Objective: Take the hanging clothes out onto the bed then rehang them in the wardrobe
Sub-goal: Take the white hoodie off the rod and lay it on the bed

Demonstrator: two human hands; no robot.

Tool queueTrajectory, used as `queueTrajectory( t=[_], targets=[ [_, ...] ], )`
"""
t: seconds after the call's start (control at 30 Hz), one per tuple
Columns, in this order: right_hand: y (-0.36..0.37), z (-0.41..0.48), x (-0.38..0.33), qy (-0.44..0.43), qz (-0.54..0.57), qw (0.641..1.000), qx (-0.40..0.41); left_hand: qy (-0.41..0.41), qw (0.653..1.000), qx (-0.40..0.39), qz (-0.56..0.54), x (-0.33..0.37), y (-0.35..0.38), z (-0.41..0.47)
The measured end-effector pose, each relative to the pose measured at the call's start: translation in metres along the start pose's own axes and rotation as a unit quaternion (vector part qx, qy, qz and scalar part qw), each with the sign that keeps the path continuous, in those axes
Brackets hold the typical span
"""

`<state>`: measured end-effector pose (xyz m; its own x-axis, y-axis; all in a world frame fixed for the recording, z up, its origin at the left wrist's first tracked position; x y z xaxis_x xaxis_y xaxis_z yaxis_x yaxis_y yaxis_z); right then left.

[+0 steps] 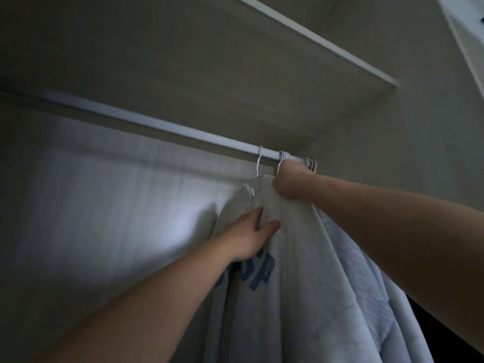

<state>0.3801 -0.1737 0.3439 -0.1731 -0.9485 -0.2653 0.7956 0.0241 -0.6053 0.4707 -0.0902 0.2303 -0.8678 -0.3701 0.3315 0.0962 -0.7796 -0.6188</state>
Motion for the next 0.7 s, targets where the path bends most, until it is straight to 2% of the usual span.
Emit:
queueTrajectory(
  t=[0.23, 0.33, 0.43, 0.57, 0.7],
  targets=[
    [-0.009, -0.006, -0.009, -0.055, -0.074, 0.988, 0.125, 0.014, 0.998, 0.023, 0.053, -0.011, -0.004, -0.011],
    [-0.023, -0.007, -0.012, -0.069, -0.062, 0.982, 0.162, 0.026, 0.994, 0.050, 0.092, -0.009, -0.015, -0.012],
    [-0.049, -0.009, -0.010, -0.082, -0.050, 0.976, 0.197, 0.061, 0.983, 0.117, 0.131, 0.005, -0.035, -0.016],
    [-0.086, -0.024, 0.003, -0.125, -0.091, 0.956, 0.249, 0.140, 0.944, 0.262, 0.145, 0.042, -0.064, -0.033],
    [-0.123, -0.050, 0.037, -0.138, -0.152, 0.937, 0.282, 0.148, 0.913, 0.361, 0.122, 0.082, -0.080, -0.042]
  ],
)
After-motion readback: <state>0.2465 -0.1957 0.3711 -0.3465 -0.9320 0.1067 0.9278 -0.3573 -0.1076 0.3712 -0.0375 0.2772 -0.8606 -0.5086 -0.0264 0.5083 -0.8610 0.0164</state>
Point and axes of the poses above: each hand's wrist, its own z-axis towards the middle knuckle, its own y-axis out of the palm, x = y × z, the point moved 8 cm from there along z, towards the middle knuckle, and after that the axes turned 5 degrees about y, right-handed, at the moved point
